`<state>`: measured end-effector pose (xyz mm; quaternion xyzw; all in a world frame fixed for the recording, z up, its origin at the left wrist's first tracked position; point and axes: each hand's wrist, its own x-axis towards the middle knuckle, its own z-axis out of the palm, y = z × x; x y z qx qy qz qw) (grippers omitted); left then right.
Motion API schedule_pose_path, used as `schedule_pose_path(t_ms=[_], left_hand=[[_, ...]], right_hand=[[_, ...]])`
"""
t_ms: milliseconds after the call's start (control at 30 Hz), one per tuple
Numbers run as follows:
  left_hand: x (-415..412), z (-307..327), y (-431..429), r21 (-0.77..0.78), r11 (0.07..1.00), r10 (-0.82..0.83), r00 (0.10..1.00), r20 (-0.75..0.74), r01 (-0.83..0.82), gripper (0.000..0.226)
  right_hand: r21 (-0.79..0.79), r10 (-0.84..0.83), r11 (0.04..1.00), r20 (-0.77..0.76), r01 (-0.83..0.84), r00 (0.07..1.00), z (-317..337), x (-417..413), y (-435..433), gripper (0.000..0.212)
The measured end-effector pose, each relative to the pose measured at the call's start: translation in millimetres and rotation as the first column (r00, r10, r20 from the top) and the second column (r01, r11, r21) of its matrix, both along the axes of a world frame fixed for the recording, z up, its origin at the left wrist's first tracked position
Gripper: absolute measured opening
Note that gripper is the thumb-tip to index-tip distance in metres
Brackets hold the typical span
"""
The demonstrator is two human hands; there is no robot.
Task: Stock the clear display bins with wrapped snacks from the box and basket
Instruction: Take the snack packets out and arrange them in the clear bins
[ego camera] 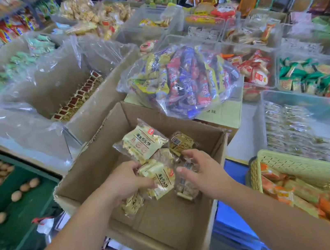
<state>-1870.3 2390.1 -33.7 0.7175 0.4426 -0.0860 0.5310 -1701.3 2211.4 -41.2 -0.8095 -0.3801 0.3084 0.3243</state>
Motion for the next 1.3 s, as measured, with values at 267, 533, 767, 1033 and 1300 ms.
schedule_pose_path(t_ms=[267,533,767,1033,1300], left_hand=[[19.0,16.5,-47.2,-0.257,0.966,-0.013,0.999,0.042,0.024,0.064],[35.8,57.4,-111.9,-0.24,0.958,0.201,0.963,0.181,-0.155,0.065],[80.7,95.2,-194.9,-0.397,0.833,0.532,0.755,0.384,-0.385,0.077],[151.0,83.4,-232.7,-0.574,0.726,0.622,0.718,0.313,-0.378,0.055],[213.4,45.4,-233.4,-0.714,0.657,0.612,0.723,0.32,-0.24,0.069]], right_hand=[[-0.038,0.191,0.98,-0.095,-0.196,0.977,6.9,21.6,-26.9,0.046],[0.202,0.131,0.975,-0.21,-0.088,0.969,34.2,49.5,-64.9,0.023],[0.35,0.122,0.929,-0.59,0.116,0.798,70.4,83.8,-125.1,0.016],[0.313,0.01,0.902,-0.704,0.296,0.71,68.6,133.5,-182.0,0.023],[0.205,-0.406,0.714,-0.658,0.67,0.634,64.0,173.5,-227.8,0.044]])
